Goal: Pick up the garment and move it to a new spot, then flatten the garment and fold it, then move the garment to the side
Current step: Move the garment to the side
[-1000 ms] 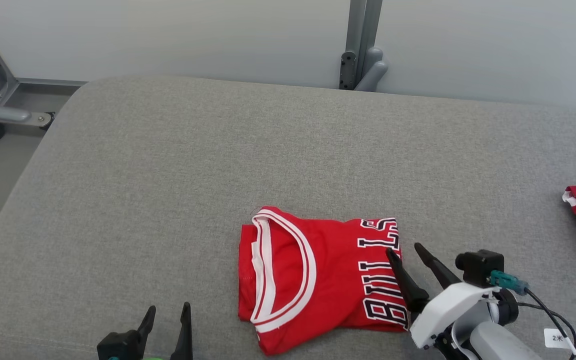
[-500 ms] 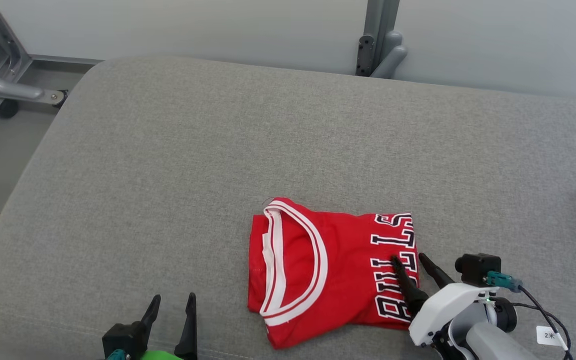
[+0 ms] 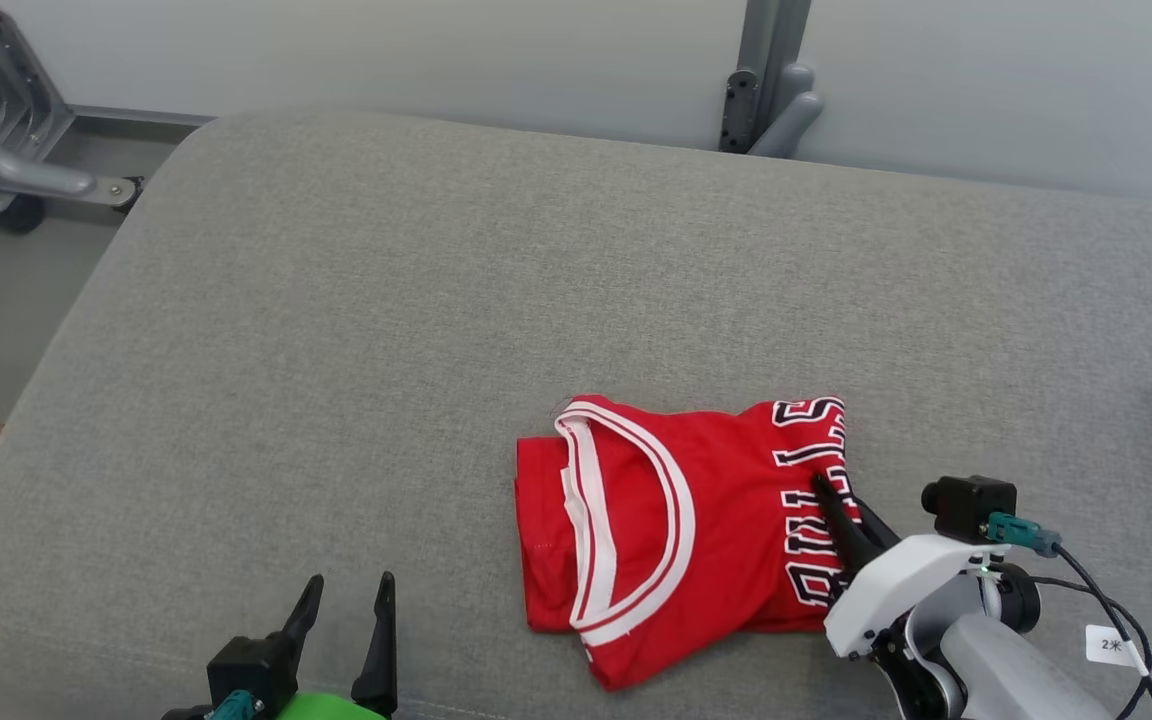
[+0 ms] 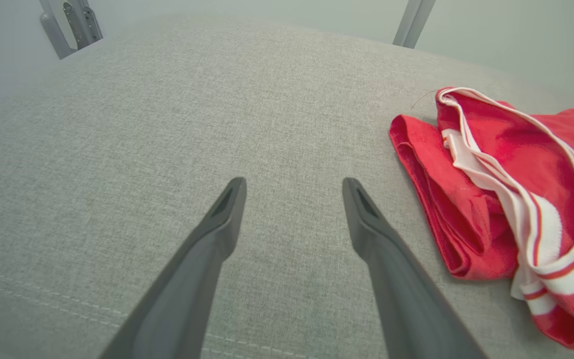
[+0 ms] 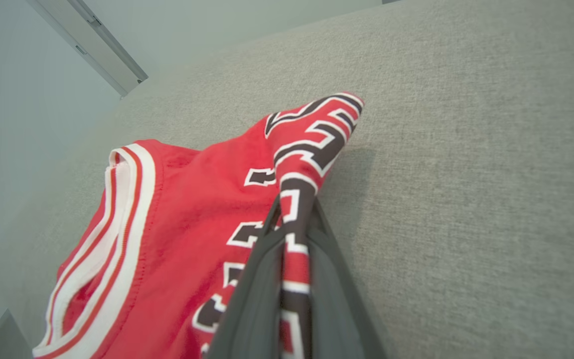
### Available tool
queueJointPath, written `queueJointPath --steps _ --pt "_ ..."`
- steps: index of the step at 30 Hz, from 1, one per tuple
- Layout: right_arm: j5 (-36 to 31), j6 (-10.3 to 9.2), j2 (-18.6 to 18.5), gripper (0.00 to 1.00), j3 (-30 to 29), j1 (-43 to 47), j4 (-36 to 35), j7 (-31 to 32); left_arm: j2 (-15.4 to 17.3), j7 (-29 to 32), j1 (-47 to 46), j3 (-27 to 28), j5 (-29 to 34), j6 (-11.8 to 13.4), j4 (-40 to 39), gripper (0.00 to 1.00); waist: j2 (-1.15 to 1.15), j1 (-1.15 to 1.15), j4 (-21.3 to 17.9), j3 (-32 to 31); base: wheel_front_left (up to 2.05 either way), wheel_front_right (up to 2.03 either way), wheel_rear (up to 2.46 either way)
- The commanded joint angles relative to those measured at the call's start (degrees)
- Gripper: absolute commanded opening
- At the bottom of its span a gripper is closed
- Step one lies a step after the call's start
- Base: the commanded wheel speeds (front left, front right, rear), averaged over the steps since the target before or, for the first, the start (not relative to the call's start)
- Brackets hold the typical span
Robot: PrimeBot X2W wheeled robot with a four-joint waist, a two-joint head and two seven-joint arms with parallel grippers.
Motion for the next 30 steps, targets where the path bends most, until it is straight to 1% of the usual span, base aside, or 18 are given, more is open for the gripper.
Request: queueJointPath --steps 1,5,11,15,16,20,24,30 --pt "-1.0 -0.02 -0.4 0.00 -1.1 0.4 -0.5 -0.2 0.1 0.0 0.3 -0.2 0.6 -0.2 -0.3 1.00 0.00 0.00 -2.9 -0.9 0.00 0.00 0.00" --pt "-2.7 -0.02 0.1 0.00 -3.1 1.4 -1.4 -0.2 0.1 0.0 0.6 -0.5 0.7 -0.4 -0.6 1.00 0.00 0.00 -8.7 -1.8 0.00 0.00 0.00" --pt "-4.2 -0.03 -0.4 0.00 -5.4 2.1 -2.0 -0.2 0.1 0.0 -0.4 -0.9 0.7 -0.5 -1.0 1.00 0.00 0.00 -19.4 -2.6 0.00 0.00 0.00" --pt "-4.8 -0.03 -0.7 0.00 -5.8 2.4 -2.2 -0.2 0.1 0.0 -1.4 -1.3 0.5 -0.5 -1.4 1.00 0.00 0.00 -26.3 -2.5 0.00 0.00 0.00" --pt "-4.8 -0.03 -0.7 0.00 -5.8 2.4 -2.2 -0.2 0.1 0.0 -1.4 -1.3 0.5 -0.5 -1.4 1.00 0.00 0.00 -26.3 -2.5 0.00 0.00 0.00" --pt "-4.7 -0.03 -0.6 0.00 -5.8 2.7 -2.5 -0.2 0.1 0.0 -1.9 -2.1 0.3 -0.5 -1.7 1.00 0.00 0.00 -32.3 -2.2 0.00 0.00 0.00" --pt "-4.5 -0.02 -0.4 0.00 -5.8 2.9 -3.0 -0.2 0.1 0.0 -2.4 -2.8 0.3 -0.7 -1.9 1.00 0.00 0.00 -37.2 -1.8 0.00 0.00 0.00" --pt "-4.1 -0.02 0.0 0.00 -5.7 3.1 -3.9 -0.2 0.2 0.0 -3.2 -3.1 0.9 -0.7 -2.5 1.00 0.00 0.00 -42.5 -0.7 0.00 0.00 0.00"
